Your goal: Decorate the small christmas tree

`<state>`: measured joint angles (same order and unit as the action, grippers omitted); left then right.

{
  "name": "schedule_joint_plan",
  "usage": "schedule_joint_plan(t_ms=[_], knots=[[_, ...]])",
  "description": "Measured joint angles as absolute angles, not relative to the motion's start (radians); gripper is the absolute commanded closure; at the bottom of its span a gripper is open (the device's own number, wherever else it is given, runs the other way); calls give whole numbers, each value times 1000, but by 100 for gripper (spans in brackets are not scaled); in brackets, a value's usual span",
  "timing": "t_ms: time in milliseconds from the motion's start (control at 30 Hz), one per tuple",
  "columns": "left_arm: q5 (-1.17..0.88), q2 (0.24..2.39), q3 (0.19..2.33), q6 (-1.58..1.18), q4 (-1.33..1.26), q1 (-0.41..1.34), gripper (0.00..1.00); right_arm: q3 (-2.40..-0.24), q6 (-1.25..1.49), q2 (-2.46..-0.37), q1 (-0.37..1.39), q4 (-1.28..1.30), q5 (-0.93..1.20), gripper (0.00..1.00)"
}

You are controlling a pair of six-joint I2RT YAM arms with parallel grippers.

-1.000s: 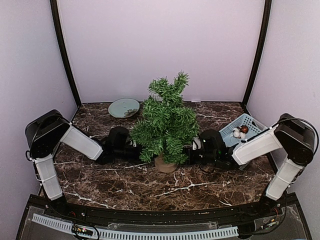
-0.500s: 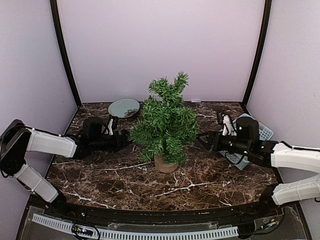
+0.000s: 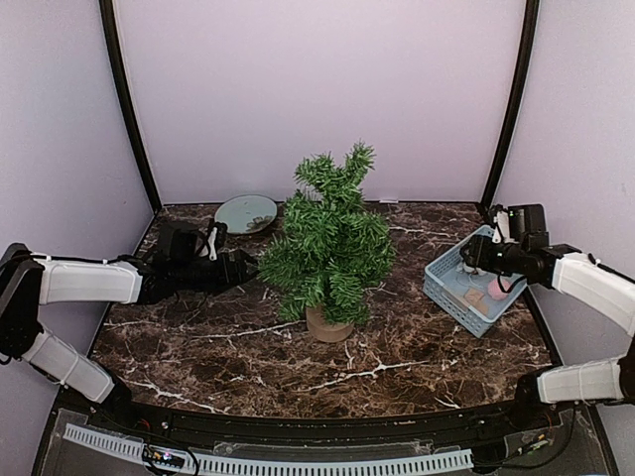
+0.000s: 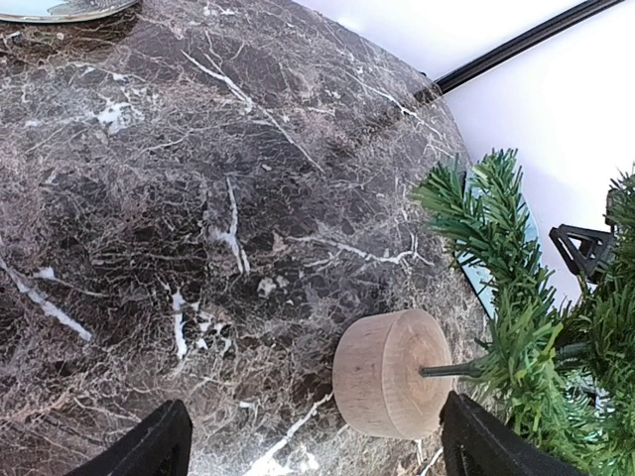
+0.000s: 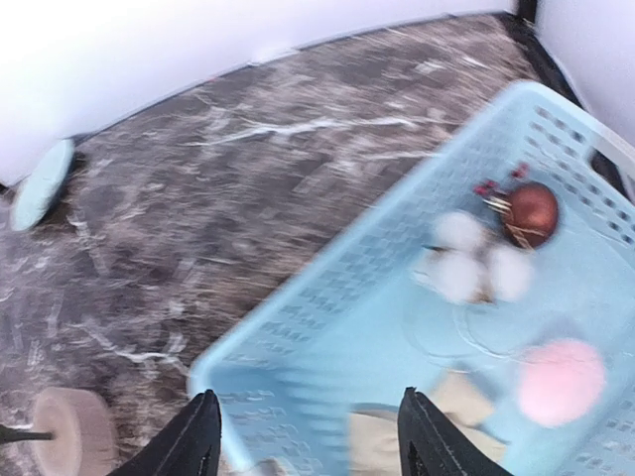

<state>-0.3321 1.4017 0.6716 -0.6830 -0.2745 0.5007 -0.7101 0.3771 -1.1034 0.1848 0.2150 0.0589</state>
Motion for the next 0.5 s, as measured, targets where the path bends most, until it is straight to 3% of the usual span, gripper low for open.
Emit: schedule_joint_plan(t_ms=[500], knots=[[-319,1397,672,-670,-247,501,11,-769,315,-1278,-106,245,-59,51]])
